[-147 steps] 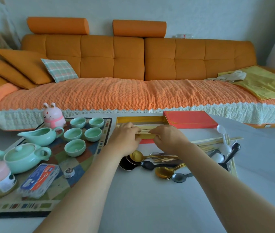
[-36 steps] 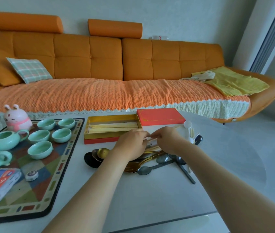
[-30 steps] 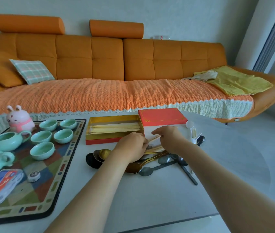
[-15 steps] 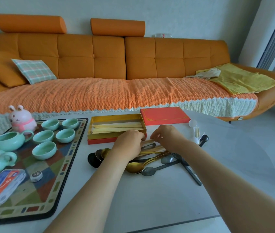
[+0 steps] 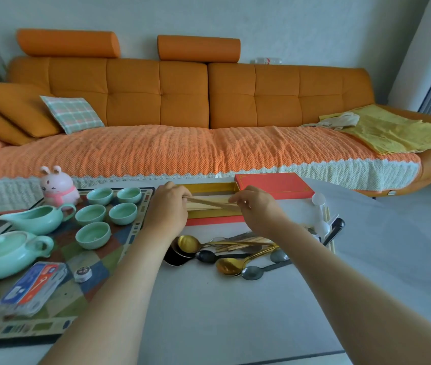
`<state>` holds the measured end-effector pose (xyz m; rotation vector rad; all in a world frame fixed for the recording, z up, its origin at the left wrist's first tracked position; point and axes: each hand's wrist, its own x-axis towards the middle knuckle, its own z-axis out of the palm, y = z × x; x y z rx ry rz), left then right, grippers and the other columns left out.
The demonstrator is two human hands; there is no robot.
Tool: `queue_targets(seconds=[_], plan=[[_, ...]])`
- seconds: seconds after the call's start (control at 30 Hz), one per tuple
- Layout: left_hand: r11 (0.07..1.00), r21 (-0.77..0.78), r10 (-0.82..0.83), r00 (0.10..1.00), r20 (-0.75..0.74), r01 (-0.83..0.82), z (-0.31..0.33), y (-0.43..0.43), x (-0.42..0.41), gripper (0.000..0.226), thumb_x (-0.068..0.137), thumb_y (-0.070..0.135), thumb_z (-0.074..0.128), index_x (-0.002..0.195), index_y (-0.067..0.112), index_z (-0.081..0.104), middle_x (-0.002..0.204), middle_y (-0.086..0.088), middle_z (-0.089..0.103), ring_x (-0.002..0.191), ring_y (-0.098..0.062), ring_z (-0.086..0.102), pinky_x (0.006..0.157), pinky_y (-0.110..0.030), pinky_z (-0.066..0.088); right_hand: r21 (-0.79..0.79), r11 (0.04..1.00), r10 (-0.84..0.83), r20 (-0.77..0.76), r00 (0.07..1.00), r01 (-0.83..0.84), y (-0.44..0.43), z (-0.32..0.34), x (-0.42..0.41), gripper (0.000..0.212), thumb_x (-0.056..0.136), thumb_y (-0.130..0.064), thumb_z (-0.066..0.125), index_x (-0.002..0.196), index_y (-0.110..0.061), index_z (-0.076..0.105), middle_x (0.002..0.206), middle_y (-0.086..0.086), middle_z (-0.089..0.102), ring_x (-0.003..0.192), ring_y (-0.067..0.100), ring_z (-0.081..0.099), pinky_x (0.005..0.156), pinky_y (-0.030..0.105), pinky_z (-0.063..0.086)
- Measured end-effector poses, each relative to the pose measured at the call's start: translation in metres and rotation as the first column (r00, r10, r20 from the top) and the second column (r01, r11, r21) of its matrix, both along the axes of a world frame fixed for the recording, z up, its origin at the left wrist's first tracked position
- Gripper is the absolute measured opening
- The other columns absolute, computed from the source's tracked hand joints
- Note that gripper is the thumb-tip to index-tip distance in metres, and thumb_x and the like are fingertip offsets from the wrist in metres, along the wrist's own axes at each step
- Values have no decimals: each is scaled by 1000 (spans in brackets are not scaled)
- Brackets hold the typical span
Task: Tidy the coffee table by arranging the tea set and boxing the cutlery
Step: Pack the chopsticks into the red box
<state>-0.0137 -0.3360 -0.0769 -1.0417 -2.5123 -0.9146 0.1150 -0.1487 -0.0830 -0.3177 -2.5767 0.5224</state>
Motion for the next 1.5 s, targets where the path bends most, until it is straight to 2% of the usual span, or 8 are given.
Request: queue_targets(seconds=[0.2, 0.43, 0.7, 0.8, 0.93, 1.07, 1.23, 1.5], plan=[[998, 48, 29, 999, -18, -28, 1, -15, -15, 18, 98, 12, 53, 106, 15, 69, 107, -2, 59, 104, -23, 52, 89, -40, 45, 125, 990, -59, -38, 998, 64, -14, -1, -29, 33, 96, -5, 46, 115, -19, 70, 107, 1, 67, 101, 27, 55, 87, 40, 42], [987, -162, -26, 995, -96, 10, -11, -17, -16, 33, 97, 18, 53, 128, 22, 62, 123, 0, 57, 116, -25, 46, 97, -39, 39, 105, 985, -143, 75, 987, 135, -21, -10, -50, 40, 96, -4, 43, 118, -28, 68, 115, -3, 64, 110, 24, 51, 92, 40, 37], [895, -431, -118, 993, 27, 118, -13, -7, -6, 48, 100, 46, 43, 141, 22, 51, 147, 2, 49, 135, -22, 42, 113, -39, 27, -5, 1000, -19, 70, 997, 19, -20, -9, -42, 34, 95, -10, 44, 114, -20, 70, 118, 0, 66, 109, 21, 58, 95, 37, 45], [913, -387, -120, 992, 35, 124, -12, -5, -4, 48, 100, 46, 45, 142, 23, 50, 147, 3, 47, 135, -20, 40, 113, -41, 28, -20, 1000, 21, 197, 980, -17, -22, -5, -33, 36, 94, -17, 42, 118, -22, 69, 115, -1, 69, 87, 12, 58, 72, 23, 44], [928, -335, -149, 986, 72, 165, -9, -1, 2, 41, 99, 42, 48, 136, 26, 55, 132, 4, 53, 126, -20, 45, 105, -41, 37, 48, 998, 32, 289, 957, -48, -21, -4, -27, 42, 96, -19, 38, 130, -23, 62, 120, 1, 67, 94, 15, 56, 84, 28, 46], [890, -422, -147, 985, 86, 170, -9, 1, 7, 47, 98, 46, 47, 142, 28, 48, 141, 4, 53, 126, -22, 49, 106, -42, 37, 83, 994, 56, 181, 982, -72, -11, -6, -20, 43, 87, -7, 45, 122, -19, 66, 126, 1, 64, 121, 22, 53, 106, 41, 41], [901, -401, -156, 986, 60, 167, -3, 6, 15, 51, 98, 43, 50, 146, 26, 44, 147, 3, 46, 136, -21, 39, 112, -40, 31, 94, 995, 25, 23, 999, -27, 4, 7, 2, 39, 80, 3, 52, 101, -21, 74, 103, -2, 67, 96, 17, 57, 88, 38, 50], [926, -237, -305, 952, -13, 293, 7, 34, 62, 20, 97, 26, 55, 116, 26, 63, 111, 9, 57, 103, -13, 52, 80, -30, 47, 1, 1000, -23, 387, 922, 24, 27, 14, 52, 33, 83, -16, 56, 102, -39, 72, 100, -20, 58, 90, 3, 55, 77, 22, 47]])
